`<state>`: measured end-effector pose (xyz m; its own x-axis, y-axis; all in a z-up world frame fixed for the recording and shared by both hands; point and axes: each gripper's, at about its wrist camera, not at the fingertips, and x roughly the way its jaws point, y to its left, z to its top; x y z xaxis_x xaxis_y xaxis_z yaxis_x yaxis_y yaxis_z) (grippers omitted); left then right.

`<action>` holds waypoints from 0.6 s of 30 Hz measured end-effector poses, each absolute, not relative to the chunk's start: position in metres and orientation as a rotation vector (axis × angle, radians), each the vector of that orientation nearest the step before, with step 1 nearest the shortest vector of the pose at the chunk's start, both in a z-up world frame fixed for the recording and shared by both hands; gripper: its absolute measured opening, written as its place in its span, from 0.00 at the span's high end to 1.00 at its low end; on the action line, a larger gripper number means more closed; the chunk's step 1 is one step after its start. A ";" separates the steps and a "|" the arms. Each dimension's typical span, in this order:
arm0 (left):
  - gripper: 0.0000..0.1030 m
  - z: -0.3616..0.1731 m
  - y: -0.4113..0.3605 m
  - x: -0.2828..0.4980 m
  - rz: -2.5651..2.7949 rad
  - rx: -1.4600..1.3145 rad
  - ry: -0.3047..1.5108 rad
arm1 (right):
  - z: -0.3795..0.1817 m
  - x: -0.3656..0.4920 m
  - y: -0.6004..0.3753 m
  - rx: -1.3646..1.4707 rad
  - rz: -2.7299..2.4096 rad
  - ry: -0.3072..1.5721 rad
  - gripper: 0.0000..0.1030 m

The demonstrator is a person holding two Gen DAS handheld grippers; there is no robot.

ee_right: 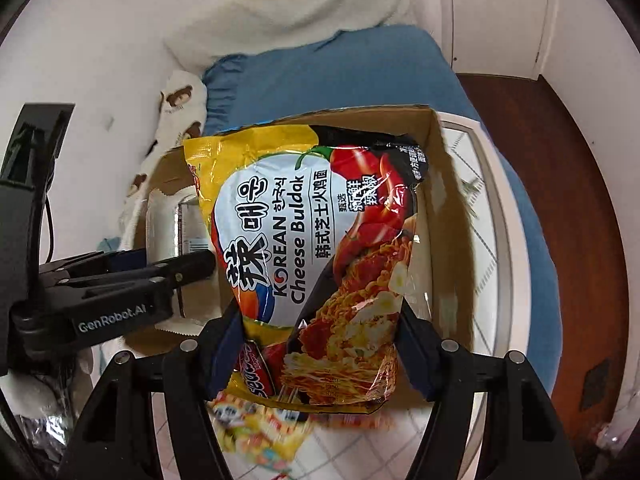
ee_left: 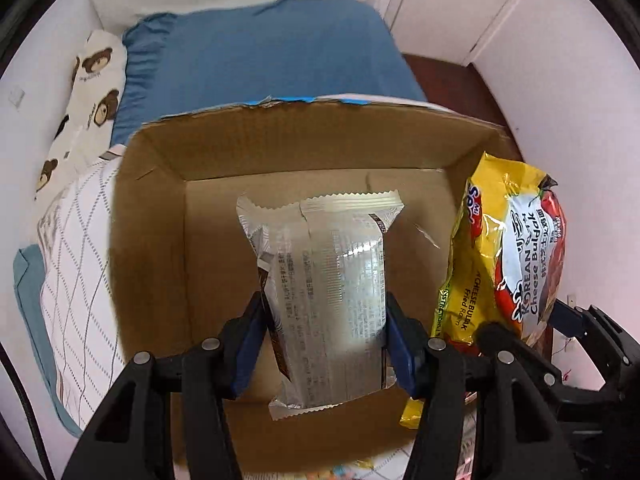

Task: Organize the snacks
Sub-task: 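Carry both packs into the cardboard box and open both tools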

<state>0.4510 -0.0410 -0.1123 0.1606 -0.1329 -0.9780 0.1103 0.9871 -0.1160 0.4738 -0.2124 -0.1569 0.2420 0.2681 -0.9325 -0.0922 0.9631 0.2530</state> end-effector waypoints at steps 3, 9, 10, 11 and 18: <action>0.49 -0.135 -0.038 0.472 -0.161 -0.034 1.442 | -0.178 0.502 -0.210 0.134 0.235 1.353 0.31; 0.49 -0.162 -0.039 0.496 -0.152 -0.038 1.502 | -0.222 0.525 -0.192 0.133 0.223 1.438 0.31; 0.49 -0.165 -0.041 0.498 -0.152 -0.037 1.511 | -0.230 0.530 -0.189 0.137 0.222 1.450 0.31; 0.48 -0.167 -0.042 0.500 -0.151 -0.033 1.519 | -0.233 0.532 -0.190 0.139 0.221 1.458 0.31; 0.25 -0.179 -0.048 0.507 -0.128 -0.028 1.557 | -0.271 0.567 -0.192 0.205 0.219 1.585 0.20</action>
